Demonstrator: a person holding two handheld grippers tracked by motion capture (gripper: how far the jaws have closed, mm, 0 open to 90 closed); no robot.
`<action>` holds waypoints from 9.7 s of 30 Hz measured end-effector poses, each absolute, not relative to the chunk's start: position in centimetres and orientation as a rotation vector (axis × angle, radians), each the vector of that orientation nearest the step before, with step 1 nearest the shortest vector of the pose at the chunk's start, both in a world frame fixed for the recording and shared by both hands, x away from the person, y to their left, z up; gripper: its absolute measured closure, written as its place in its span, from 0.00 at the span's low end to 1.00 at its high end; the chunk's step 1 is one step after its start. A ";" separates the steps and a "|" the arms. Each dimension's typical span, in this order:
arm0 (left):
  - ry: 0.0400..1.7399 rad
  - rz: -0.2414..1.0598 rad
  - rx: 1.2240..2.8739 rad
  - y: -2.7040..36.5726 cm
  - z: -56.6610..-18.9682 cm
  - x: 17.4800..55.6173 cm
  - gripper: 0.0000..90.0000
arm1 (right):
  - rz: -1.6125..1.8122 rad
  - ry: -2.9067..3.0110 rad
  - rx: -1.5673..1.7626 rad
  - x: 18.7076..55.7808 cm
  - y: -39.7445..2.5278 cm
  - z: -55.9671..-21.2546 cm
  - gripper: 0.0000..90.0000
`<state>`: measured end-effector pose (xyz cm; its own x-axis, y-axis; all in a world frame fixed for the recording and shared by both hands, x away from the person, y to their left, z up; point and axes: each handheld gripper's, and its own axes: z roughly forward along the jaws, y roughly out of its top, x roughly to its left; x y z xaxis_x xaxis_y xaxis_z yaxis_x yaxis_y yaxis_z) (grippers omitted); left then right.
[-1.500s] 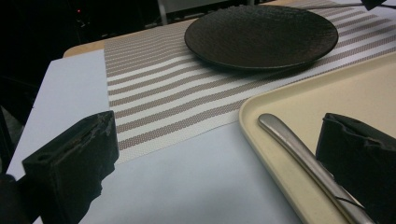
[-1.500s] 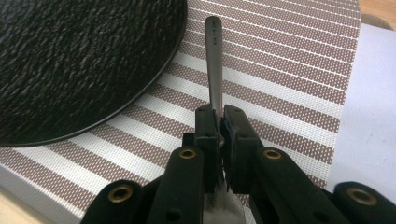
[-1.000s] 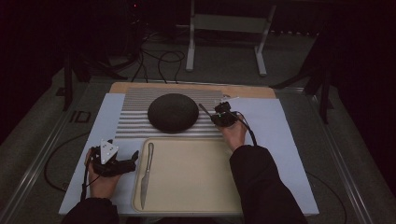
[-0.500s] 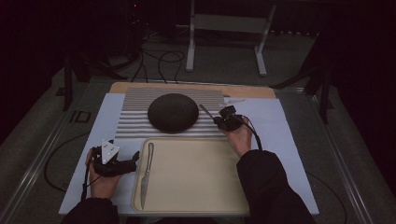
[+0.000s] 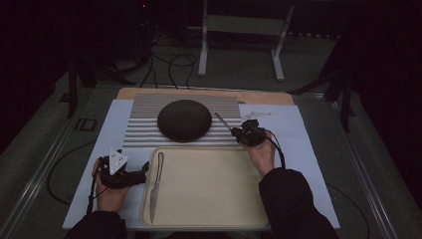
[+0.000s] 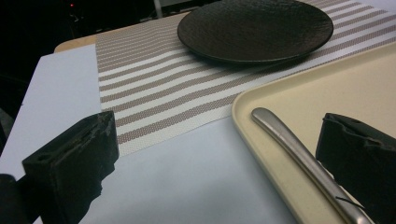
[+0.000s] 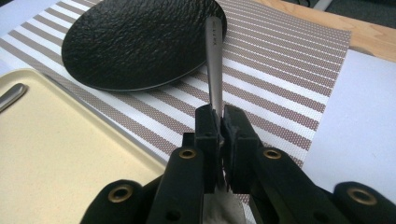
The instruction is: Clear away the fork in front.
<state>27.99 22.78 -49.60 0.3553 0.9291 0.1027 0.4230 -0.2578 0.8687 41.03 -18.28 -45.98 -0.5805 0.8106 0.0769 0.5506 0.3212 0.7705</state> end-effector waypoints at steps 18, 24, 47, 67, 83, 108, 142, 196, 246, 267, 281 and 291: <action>1.076 0.711 1.842 20.4 -46.7 28.9 0.00 | 1.254 2.246 1.122 38.4 -18.5 -44.9 0.95; 1.035 0.650 1.839 19.5 -45.8 29.8 0.00 | 1.288 2.232 1.116 37.8 -18.7 -44.8 0.95; 0.968 0.512 1.841 16.0 -44.4 32.5 0.00 | 1.417 2.210 0.993 35.3 -17.3 -43.3 0.95; 0.928 0.449 1.842 14.0 -44.0 33.6 0.00 | 1.474 2.222 0.897 33.7 -15.9 -42.7 0.95; 0.894 0.307 1.791 12.7 -43.4 34.2 0.03 | 1.499 2.228 0.843 33.0 -14.9 -42.8 0.95; 0.872 0.123 1.677 11.1 -43.1 34.8 0.59 | 1.544 2.206 0.718 31.9 -12.8 -43.4 0.95; 0.814 0.087 1.665 11.0 -42.7 34.4 0.97 | 1.517 2.245 0.712 31.8 -12.1 -43.9 0.32; 0.895 0.111 1.724 14.4 -42.0 34.5 0.97 | 1.354 2.055 1.031 31.2 -22.2 -44.8 0.09; 0.981 0.055 1.779 17.1 -43.5 33.6 0.97 | 1.287 1.871 1.126 28.0 -28.6 -48.0 0.10; 0.996 0.023 1.804 17.9 -44.2 32.6 0.97 | 1.271 1.861 1.144 28.0 -28.7 -48.1 0.10; 1.037 -0.033 1.852 18.1 -46.0 32.3 0.97 | 1.264 1.859 1.152 28.1 -28.8 -48.2 0.10; 1.056 0.002 1.983 17.0 -47.7 32.3 0.88 | 1.261 1.852 1.162 28.1 -28.9 -48.3 0.10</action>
